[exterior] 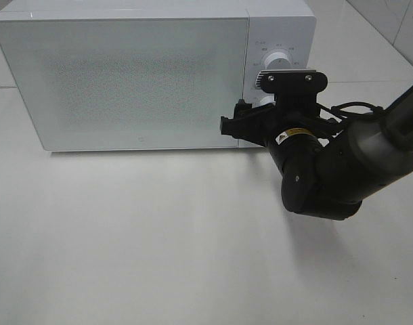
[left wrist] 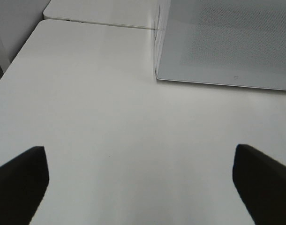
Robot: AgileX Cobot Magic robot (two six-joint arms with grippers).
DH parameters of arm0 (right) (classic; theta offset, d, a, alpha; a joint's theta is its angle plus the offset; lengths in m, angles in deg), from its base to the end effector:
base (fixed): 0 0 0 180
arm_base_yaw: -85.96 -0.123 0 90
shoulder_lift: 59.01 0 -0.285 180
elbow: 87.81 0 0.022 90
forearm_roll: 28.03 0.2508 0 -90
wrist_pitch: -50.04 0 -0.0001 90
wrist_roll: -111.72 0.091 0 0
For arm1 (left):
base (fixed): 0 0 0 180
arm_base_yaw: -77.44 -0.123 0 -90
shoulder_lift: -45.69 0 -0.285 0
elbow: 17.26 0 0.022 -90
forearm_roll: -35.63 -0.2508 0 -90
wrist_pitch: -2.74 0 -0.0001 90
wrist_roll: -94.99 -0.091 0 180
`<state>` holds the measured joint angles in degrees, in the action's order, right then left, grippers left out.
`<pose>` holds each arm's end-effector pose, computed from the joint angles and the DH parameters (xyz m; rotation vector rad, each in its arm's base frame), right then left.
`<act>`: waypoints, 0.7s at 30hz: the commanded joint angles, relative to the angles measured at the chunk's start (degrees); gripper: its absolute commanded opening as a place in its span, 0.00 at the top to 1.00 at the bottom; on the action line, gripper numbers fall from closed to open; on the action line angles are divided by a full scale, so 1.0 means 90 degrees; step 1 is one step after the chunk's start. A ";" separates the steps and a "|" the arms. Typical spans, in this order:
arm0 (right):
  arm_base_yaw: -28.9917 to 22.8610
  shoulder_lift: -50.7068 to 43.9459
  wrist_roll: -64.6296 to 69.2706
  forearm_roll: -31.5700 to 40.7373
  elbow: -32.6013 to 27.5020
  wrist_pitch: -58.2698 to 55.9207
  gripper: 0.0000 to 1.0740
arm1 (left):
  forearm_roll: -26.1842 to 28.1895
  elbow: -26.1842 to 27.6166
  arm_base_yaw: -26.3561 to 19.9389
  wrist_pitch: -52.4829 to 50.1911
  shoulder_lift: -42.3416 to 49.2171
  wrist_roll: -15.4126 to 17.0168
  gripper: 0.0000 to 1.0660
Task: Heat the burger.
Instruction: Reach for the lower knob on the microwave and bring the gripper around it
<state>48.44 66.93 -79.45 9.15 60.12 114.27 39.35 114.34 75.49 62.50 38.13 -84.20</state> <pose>0.3133 0.1781 0.1171 -0.0324 1.7060 0.0811 -0.0050 -0.0053 0.2797 -0.0460 2.0181 -0.0648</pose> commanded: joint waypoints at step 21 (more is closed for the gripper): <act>0.0038 0.0045 0.0032 -0.0153 0.0064 0.0051 0.93 | 0.0045 -0.0019 -0.0025 -0.0070 0.0127 -0.0013 0.06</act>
<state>48.84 66.93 -79.28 10.58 60.12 114.38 39.35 114.34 75.49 62.50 38.13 -84.20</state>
